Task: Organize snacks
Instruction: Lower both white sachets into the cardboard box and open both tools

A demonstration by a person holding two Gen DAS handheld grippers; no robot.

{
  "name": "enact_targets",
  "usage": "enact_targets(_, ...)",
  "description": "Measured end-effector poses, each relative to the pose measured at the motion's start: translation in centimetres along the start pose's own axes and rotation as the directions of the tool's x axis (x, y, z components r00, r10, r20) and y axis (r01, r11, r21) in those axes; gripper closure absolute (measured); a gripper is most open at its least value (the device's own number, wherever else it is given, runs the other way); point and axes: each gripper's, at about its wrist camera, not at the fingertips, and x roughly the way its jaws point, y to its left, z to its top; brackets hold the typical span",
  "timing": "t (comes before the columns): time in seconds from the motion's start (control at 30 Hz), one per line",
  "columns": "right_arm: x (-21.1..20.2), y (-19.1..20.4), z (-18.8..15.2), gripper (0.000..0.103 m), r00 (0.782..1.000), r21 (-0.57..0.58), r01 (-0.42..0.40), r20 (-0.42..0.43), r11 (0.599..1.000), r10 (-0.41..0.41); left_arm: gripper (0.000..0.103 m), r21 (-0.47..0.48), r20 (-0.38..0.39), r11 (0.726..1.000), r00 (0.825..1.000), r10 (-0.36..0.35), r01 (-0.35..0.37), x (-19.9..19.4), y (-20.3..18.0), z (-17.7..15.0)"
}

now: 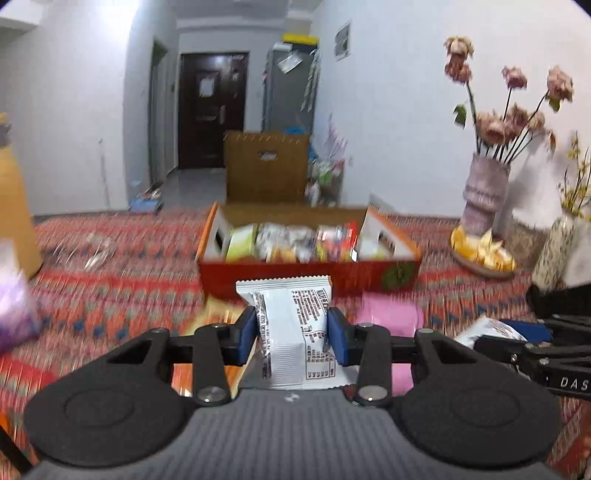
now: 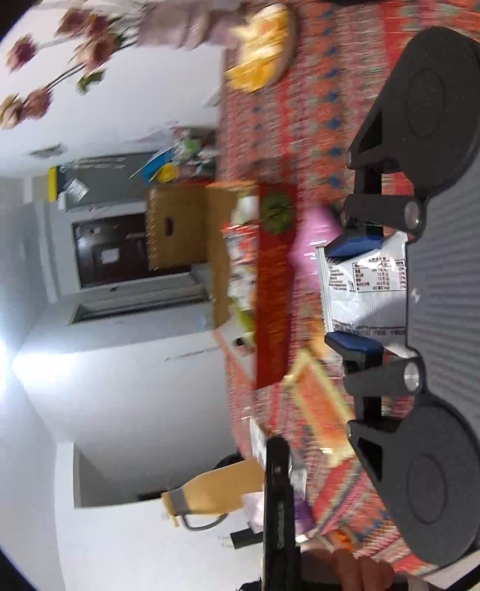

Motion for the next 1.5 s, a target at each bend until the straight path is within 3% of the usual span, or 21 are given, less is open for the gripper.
enact_targets(0.2,6.7,-0.9,7.1,0.060,0.997,-0.039,-0.064,0.049,0.997,0.066,0.062,-0.034,0.029,0.999,0.999,-0.032,0.033,6.6,2.1,5.4)
enact_targets(0.37,16.1,-2.5,10.6,0.060,0.994,0.086,-0.107,0.018,0.990,0.106,0.062,-0.074,-0.003,0.997,1.000,-0.012,0.012,14.2,4.4,7.9)
enact_targets(0.5,23.5,-3.6,11.0,0.060,0.995,0.197,-0.082,-0.032,0.977,0.090,0.062,-0.118,-0.042,0.993,0.999,0.012,-0.017,19.3,6.3,8.3)
enact_targets(0.6,27.9,-3.7,10.4,0.060,0.995,0.200,-0.017,-0.093,0.980,0.036,0.062,-0.165,-0.099,0.986,0.995,0.009,-0.025,22.6,7.6,7.7)
enact_targets(0.73,30.8,-3.7,9.0,0.060,0.985,0.195,0.002,-0.171,0.981,0.032,0.062,-0.114,-0.142,0.993,0.990,0.006,-0.022,24.3,7.4,6.6)
enact_targets(0.87,31.7,-2.9,7.8,0.053,0.975,0.138,0.050,-0.220,0.989,-0.019,0.057,-0.073,-0.170,0.997,0.985,-0.011,-0.001,25.0,7.0,5.8)
enact_targets(0.93,31.3,-2.8,7.7,0.054,0.973,0.109,0.079,-0.225,0.991,-0.053,0.047,-0.047,-0.165,0.999,0.986,0.001,-0.009,24.9,6.7,5.6)
enact_targets(0.97,30.7,-3.0,7.8,0.054,0.974,0.113,0.083,-0.220,0.990,-0.057,0.032,-0.057,-0.169,0.998,0.986,0.012,-0.022,25.0,6.8,5.6)
enact_targets(1.0,30.4,-3.2,7.9,0.053,0.975,0.126,0.078,-0.215,0.989,-0.049,0.025,-0.075,-0.174,0.997,0.985,0.018,-0.031,25.1,7.0,5.6)
enact_targets(1.07,29.6,-3.5,8.1,0.047,0.980,0.147,0.050,-0.200,0.988,-0.020,0.024,-0.098,-0.167,0.995,0.986,-0.011,-0.005,24.9,7.5,5.8)
enact_targets(1.23,27.6,-2.4,9.5,0.037,0.988,0.102,0.079,-0.142,0.992,-0.064,0.024,-0.085,-0.109,0.996,0.994,0.008,-0.017,22.5,7.4,7.2)
enact_targets(1.37,22.9,-1.8,11.6,0.023,0.998,0.089,0.063,-0.017,0.994,-0.062,0.017,-0.082,-0.017,0.996,0.999,0.033,-0.034,18.9,7.4,8.9)
enact_targets(1.5,17.8,-1.3,12.7,0.021,0.996,0.043,0.079,0.034,0.996,-0.081,0.014,-0.053,0.022,0.998,1.000,0.022,-0.020,14.5,6.8,9.4)
